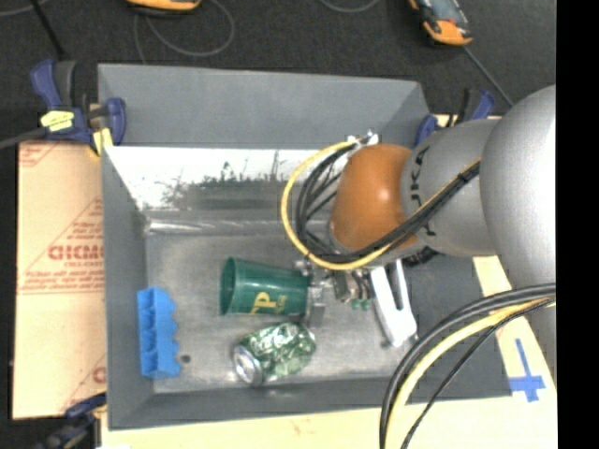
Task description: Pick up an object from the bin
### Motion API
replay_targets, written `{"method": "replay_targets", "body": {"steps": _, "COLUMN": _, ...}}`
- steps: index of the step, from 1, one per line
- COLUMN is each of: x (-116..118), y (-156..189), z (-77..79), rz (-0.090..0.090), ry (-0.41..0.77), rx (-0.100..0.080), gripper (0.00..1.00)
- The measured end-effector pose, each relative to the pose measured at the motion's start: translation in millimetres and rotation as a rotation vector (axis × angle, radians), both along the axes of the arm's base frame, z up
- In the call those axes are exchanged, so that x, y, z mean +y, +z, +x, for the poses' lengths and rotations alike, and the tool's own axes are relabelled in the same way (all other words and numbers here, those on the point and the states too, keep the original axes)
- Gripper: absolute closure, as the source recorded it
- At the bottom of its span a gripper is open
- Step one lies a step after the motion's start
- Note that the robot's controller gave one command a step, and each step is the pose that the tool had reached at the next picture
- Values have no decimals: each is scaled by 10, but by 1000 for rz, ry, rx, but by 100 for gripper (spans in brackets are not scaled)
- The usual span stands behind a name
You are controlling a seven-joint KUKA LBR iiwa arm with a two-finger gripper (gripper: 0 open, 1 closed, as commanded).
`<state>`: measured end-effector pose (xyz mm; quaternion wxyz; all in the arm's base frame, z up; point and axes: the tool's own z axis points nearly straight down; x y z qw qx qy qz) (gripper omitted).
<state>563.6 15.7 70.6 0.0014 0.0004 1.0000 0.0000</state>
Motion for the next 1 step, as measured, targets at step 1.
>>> {"method": "replay_targets", "body": {"steps": 1, "x": -369, "y": 1640, "z": -283, "rz": -2, "ry": 10, "rx": -4, "gripper": 100}}
